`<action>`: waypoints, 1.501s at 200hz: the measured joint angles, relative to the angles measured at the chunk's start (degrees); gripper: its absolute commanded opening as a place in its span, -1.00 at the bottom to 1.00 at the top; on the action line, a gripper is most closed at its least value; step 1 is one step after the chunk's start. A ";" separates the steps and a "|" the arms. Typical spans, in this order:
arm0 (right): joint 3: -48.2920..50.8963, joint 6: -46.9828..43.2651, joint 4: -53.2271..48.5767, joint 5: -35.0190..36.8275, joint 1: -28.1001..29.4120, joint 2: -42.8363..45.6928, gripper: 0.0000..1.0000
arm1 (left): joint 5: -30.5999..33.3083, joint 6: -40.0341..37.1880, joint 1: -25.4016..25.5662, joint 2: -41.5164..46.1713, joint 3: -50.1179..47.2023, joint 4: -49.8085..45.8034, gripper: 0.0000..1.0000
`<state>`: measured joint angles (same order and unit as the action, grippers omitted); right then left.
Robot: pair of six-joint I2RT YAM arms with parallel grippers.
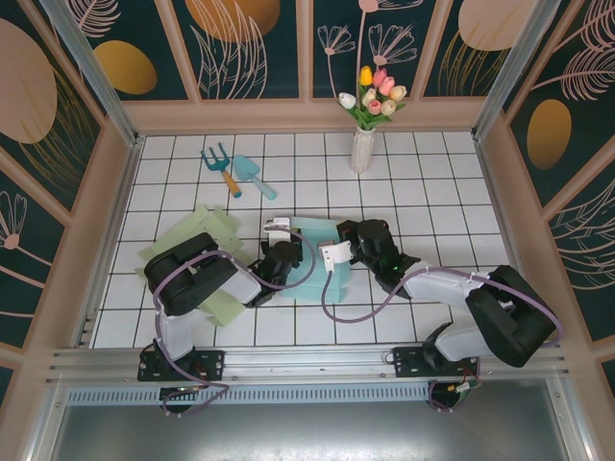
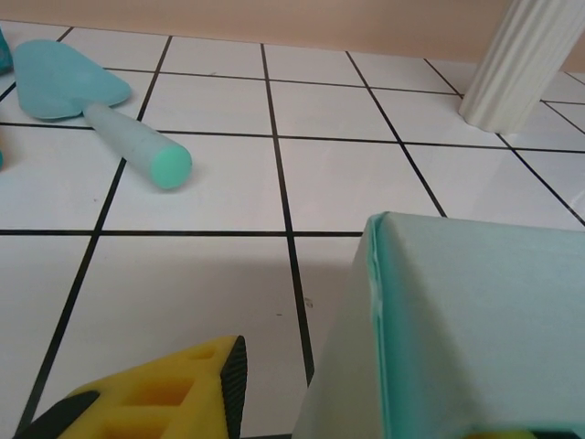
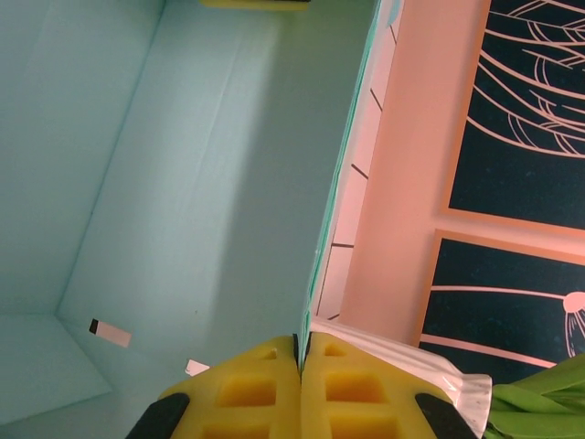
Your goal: Fold the paper box
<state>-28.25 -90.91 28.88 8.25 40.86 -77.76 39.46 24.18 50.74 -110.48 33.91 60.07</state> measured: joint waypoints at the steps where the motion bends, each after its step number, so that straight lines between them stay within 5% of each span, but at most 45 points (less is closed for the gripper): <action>1: 0.00 0.00 0.00 0.02 0.00 0.00 -1.00 | 0.02 -0.02 0.00 -0.07 0.02 0.04 -0.41; 19: 0.00 0.04 0.02 0.00 0.00 0.00 -1.00 | -0.57 -0.66 0.17 -1.18 0.66 1.68 -1.00; 79: -0.44 0.92 0.59 0.02 -0.28 0.00 -1.00 | 3.96 1.62 1.46 -1.18 4.33 -5.77 -1.00; 116: -0.48 1.97 -0.81 -0.70 -0.68 0.02 -1.00 | 0.70 0.52 0.66 1.36 1.31 -5.11 -0.04; 137: -0.48 2.62 -0.90 -1.11 -0.81 0.04 -1.00 | -3.76 -0.02 -0.98 4.76 -2.32 -4.57 0.13; 205: -0.55 3.50 -1.27 -2.16 -1.55 0.15 -1.00 | -16.57 -1.22 -1.31 19.02 -10.38 -0.63 0.24; 254: -0.90 4.33 -2.71 -2.78 -1.55 0.70 -1.00 | -16.00 -5.73 -1.31 19.96 -10.97 -1.66 0.15; 300: -0.96 4.31 -3.02 -2.97 -1.55 0.79 -1.00 | -12.02 -8.70 -1.31 12.24 -8.87 -2.40 0.10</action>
<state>-29.21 -86.61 25.87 5.28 39.31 -76.97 27.44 15.49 49.43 -98.24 25.04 57.67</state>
